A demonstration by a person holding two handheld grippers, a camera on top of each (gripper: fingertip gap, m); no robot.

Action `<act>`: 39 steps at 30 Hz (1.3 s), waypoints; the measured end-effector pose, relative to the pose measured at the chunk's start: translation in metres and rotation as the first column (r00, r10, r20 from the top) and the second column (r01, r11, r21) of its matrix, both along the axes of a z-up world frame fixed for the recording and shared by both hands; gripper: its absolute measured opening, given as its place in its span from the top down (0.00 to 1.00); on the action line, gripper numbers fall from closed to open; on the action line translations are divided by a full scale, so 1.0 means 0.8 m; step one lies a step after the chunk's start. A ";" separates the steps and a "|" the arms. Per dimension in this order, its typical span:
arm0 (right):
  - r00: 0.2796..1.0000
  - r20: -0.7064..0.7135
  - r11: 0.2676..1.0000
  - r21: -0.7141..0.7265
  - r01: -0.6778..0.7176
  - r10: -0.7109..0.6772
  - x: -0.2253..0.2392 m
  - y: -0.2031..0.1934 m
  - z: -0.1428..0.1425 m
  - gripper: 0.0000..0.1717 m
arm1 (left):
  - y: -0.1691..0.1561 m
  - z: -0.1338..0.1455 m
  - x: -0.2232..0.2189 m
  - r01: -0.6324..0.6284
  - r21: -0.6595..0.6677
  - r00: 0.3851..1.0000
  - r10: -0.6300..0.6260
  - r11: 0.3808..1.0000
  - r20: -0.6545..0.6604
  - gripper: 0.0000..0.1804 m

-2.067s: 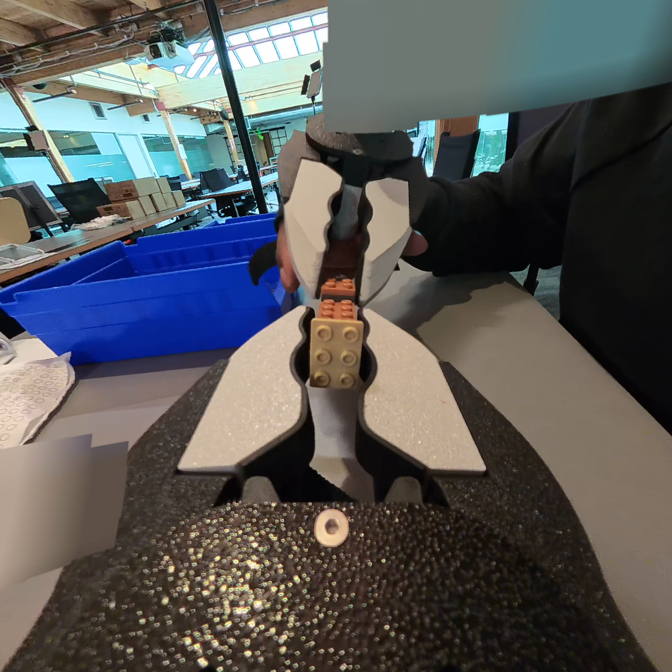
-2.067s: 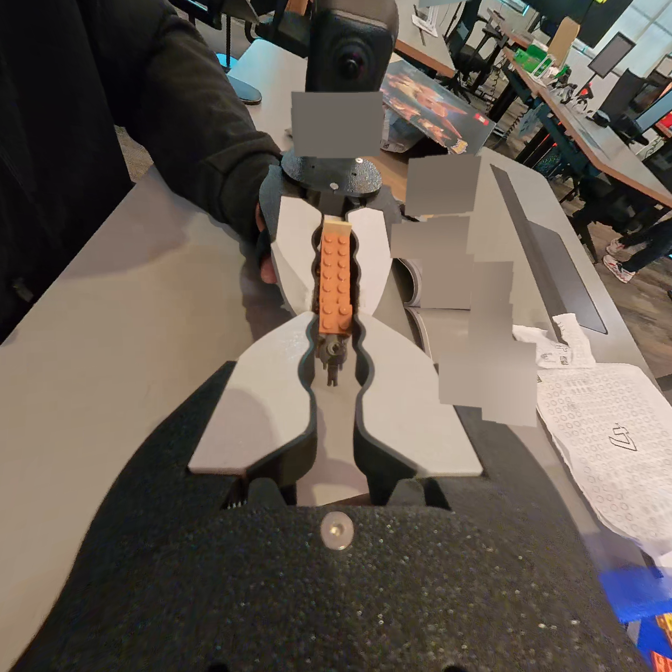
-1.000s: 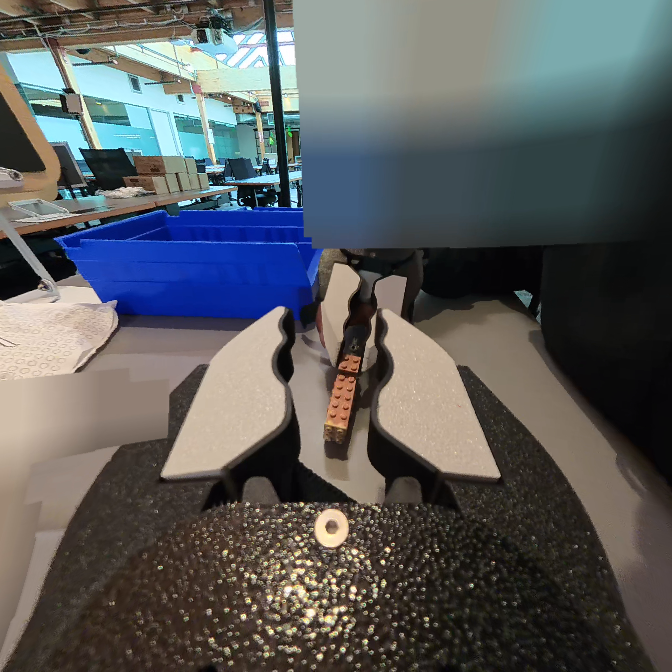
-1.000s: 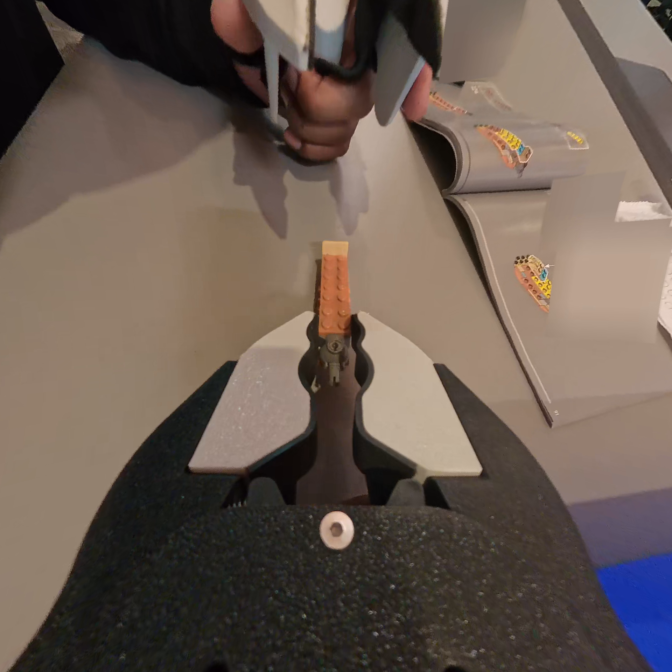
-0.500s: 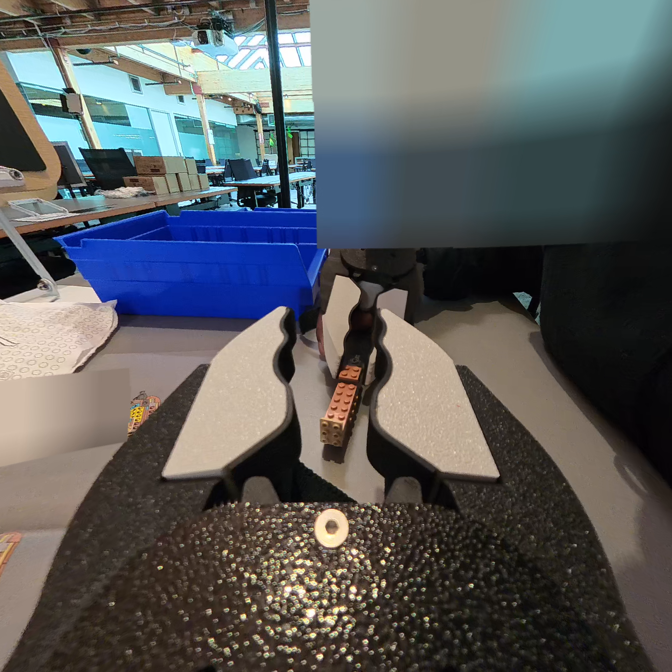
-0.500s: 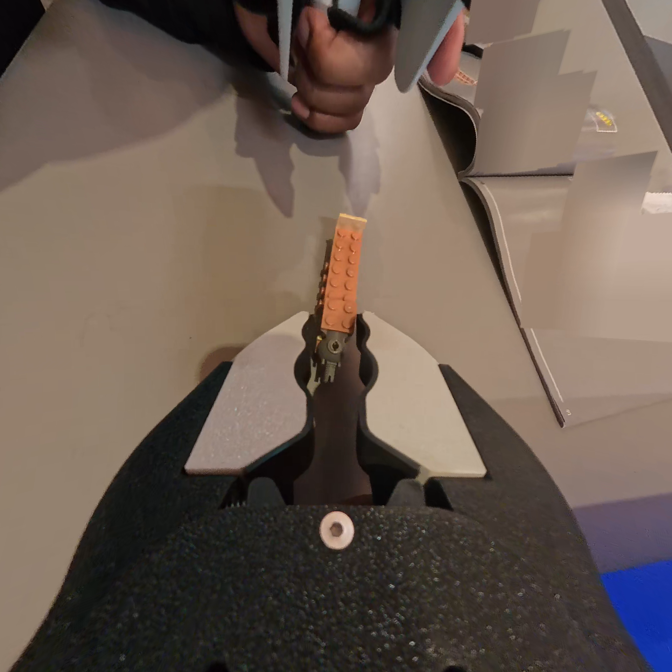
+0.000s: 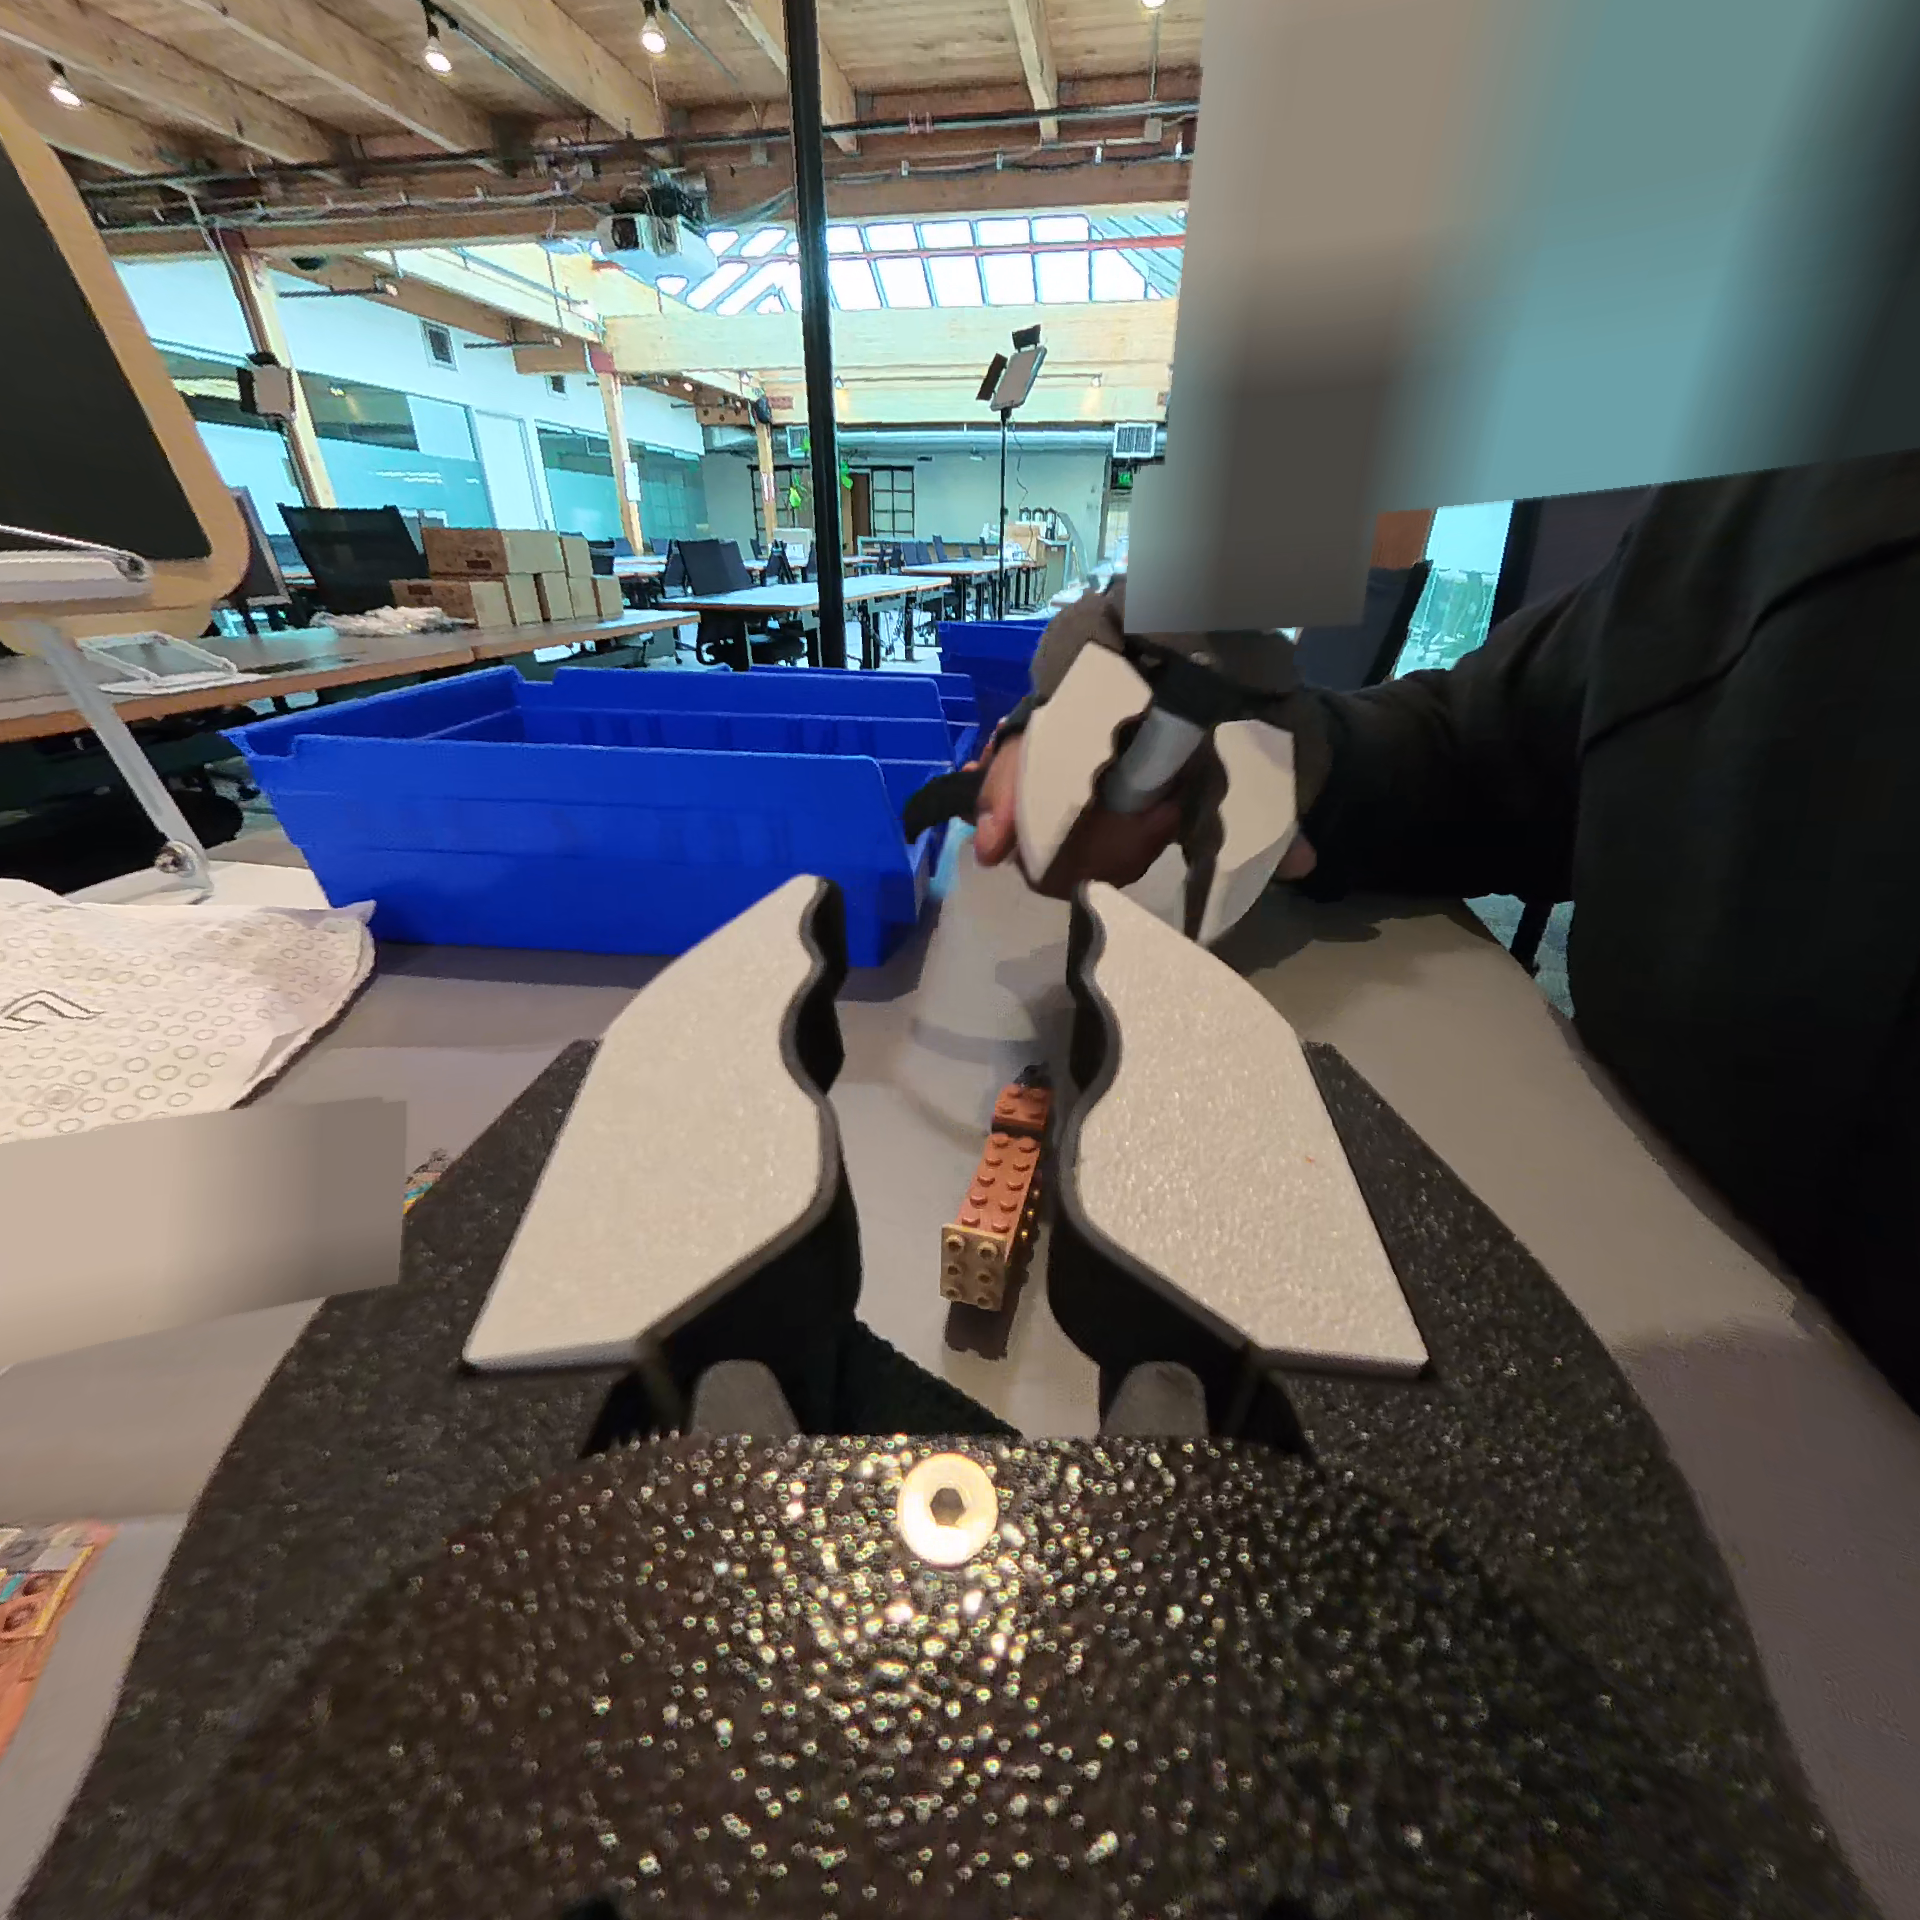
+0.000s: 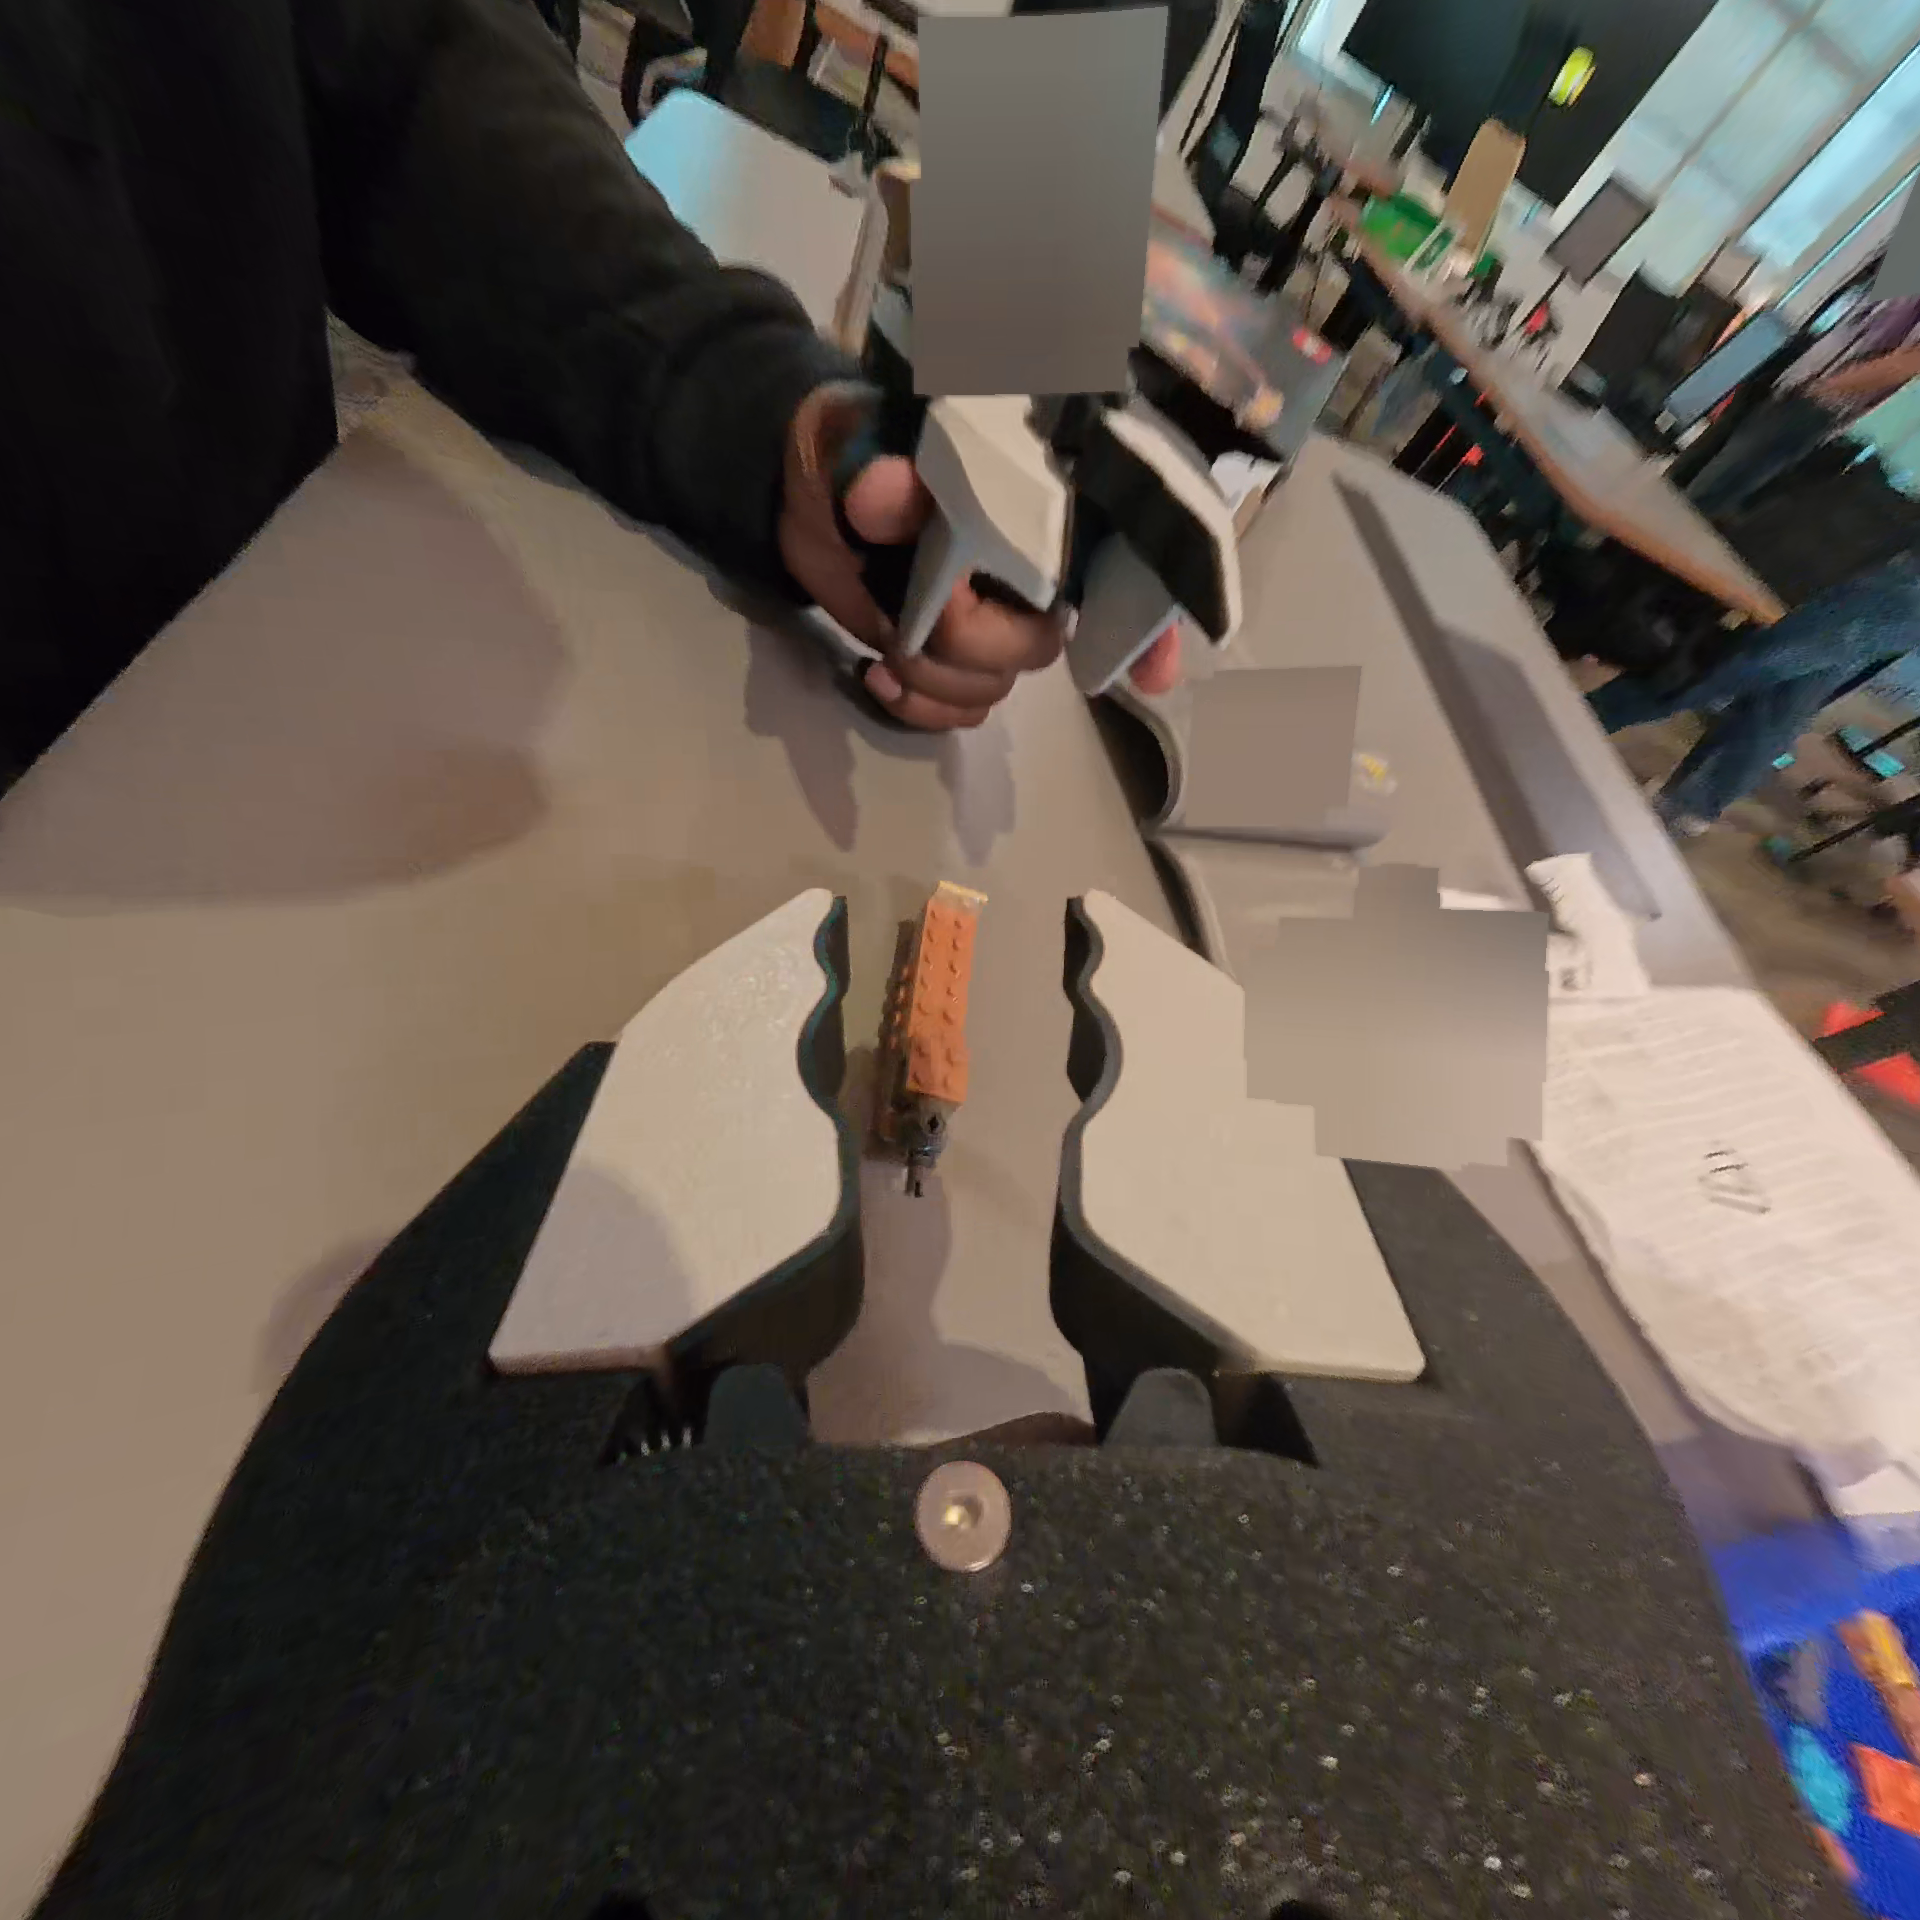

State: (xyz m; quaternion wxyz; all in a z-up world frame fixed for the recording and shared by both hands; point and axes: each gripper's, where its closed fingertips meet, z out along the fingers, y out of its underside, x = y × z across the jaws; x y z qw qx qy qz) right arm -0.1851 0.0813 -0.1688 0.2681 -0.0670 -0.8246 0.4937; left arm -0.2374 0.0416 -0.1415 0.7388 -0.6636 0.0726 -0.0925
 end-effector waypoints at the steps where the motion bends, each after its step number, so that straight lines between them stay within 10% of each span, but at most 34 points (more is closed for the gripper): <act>1: 0.999 -0.039 1.000 -0.007 -0.001 0.001 0.005 0.002 0.010 0.77 | 0.000 0.001 -0.002 -0.006 0.008 1.000 0.006 1.000 0.000 0.78; 10: 0.919 -0.323 0.915 0.255 0.313 -0.225 -0.049 0.180 0.117 0.81 | 0.005 0.003 -0.014 -0.073 0.021 0.997 0.073 0.997 0.001 0.78; 17: 0.967 -0.085 0.619 0.755 0.219 -0.239 -0.186 0.356 0.040 0.88 | 0.003 0.003 -0.018 -0.085 0.026 0.996 0.085 0.996 -0.007 0.79; 30: 0.940 0.184 0.680 0.731 0.066 -0.288 -0.323 0.327 -0.091 0.95 | -0.005 0.011 -0.039 -0.131 0.073 0.991 0.128 0.989 0.039 0.81; 39: 0.926 0.197 0.676 0.733 0.079 -0.322 -0.327 0.330 -0.111 0.93 | -0.004 0.009 -0.033 -0.119 0.065 0.993 0.118 0.991 0.010 0.81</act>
